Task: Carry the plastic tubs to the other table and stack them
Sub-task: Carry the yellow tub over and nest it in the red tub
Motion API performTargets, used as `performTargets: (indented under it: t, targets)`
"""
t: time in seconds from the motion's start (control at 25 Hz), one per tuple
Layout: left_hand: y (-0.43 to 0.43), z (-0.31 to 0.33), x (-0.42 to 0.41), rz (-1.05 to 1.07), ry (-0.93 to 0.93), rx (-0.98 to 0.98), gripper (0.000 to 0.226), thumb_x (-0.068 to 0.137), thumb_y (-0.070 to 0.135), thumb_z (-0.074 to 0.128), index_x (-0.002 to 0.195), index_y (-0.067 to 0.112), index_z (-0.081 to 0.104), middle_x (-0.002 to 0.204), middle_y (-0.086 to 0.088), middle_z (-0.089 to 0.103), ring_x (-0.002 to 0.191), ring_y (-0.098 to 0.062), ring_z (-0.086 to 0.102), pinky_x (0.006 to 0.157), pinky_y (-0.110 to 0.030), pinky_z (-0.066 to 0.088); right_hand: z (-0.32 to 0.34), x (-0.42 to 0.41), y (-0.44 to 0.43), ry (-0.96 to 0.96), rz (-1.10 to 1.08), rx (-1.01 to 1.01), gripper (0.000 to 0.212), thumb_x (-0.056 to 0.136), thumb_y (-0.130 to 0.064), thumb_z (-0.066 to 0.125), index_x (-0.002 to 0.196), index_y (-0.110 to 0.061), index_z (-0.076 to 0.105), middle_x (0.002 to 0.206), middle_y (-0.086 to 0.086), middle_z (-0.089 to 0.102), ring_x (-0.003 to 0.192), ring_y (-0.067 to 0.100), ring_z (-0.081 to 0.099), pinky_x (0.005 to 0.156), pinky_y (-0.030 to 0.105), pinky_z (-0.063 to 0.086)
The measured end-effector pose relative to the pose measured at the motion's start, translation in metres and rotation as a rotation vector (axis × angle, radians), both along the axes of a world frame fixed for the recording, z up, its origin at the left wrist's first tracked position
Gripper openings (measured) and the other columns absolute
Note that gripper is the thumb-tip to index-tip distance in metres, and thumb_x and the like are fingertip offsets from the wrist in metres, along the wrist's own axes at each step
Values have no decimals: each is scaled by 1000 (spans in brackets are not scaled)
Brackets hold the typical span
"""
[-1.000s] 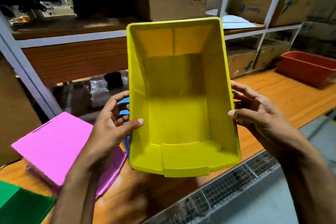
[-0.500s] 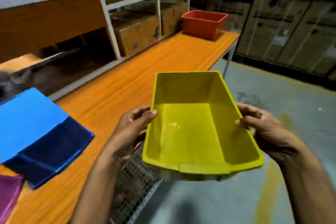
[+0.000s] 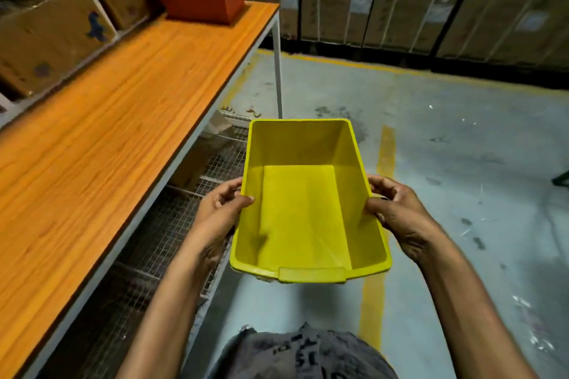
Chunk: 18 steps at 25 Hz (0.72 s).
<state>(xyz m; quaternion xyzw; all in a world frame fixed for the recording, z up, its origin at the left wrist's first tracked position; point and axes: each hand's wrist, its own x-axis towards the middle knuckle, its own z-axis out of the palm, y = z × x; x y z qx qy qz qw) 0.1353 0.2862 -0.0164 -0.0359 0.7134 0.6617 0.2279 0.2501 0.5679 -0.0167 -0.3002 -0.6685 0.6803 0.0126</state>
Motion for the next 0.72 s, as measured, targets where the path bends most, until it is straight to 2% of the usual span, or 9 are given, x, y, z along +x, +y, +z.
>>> performTargets:
  t: [0.08, 0.16, 0.24, 0.32, 0.4, 0.48, 0.6, 0.72]
  targets:
    - [26, -5, -19, -43, 4, -7, 39, 91, -3, 67, 124, 17, 72, 115, -10, 78, 111, -31, 71, 105, -51, 53, -6, -5, 19, -16, -63, -20, 55, 88, 16, 49, 126, -18, 69, 118, 3, 73, 69, 6, 72, 54, 22, 53]
    - [51, -12, -45, -93, 27, -15, 40, 87, 4, 72, 124, 20, 73, 119, -13, 76, 115, -33, 69, 108, -57, 49, -11, -13, 40, -16, -131, -42, 55, 87, 17, 49, 121, -22, 70, 118, 3, 73, 82, 15, 74, 70, 34, 59]
    - [77, -13, -70, -137, 28, -37, 44, 85, 11, 76, 127, 24, 72, 123, -18, 73, 117, -35, 68, 109, -62, 45, -14, -26, 60, -32, -172, -44, 57, 86, 17, 50, 123, -22, 70, 125, 8, 71, 98, 31, 73, 84, 48, 58]
    - [102, -18, -100, -205, 42, -35, 48, 85, 16, 77, 131, 27, 70, 123, -10, 75, 119, -35, 68, 105, -59, 50, -17, -44, 80, -20, -204, -28, 60, 82, 17, 53, 126, -21, 70, 128, 12, 68, 107, 43, 68, 87, 55, 54]
    - [129, -18, -132, -247, 64, 2, 46, 92, 6, 71, 134, 25, 68, 119, 0, 77, 113, -21, 72, 89, -38, 62, -18, -70, 101, 11, -244, -2, 64, 76, 15, 57, 126, -23, 70, 128, 14, 66, 96, 42, 64, 80, 50, 48]
    - [151, -13, -163, -255, 74, 39, 46, 94, 1, 67, 134, 25, 67, 118, 1, 76, 101, -8, 75, 72, -21, 60, -11, -101, 118, 35, -265, 25, 66, 78, 17, 57, 129, -23, 67, 125, 13, 66, 95, 31, 61, 77, 43, 46]
    - [178, -3, -214, -272, 94, 58, 48, 93, 1, 68, 134, 27, 67, 121, -7, 74, 96, -7, 76, 71, -21, 60, -2, -151, 142, 63, -294, 34, 68, 81, 24, 52, 126, -25, 65, 121, 8, 69, 97, 27, 63, 78, 40, 47]
    - [201, 2, -264, -289, 104, 74, 55, 89, -2, 70, 133, 31, 68, 125, -8, 73, 111, -22, 73, 75, -26, 62, 1, -196, 163, 98, -290, 32, 73, 80, 28, 52, 134, -21, 61, 125, 10, 68, 101, 26, 67, 70, 33, 54]
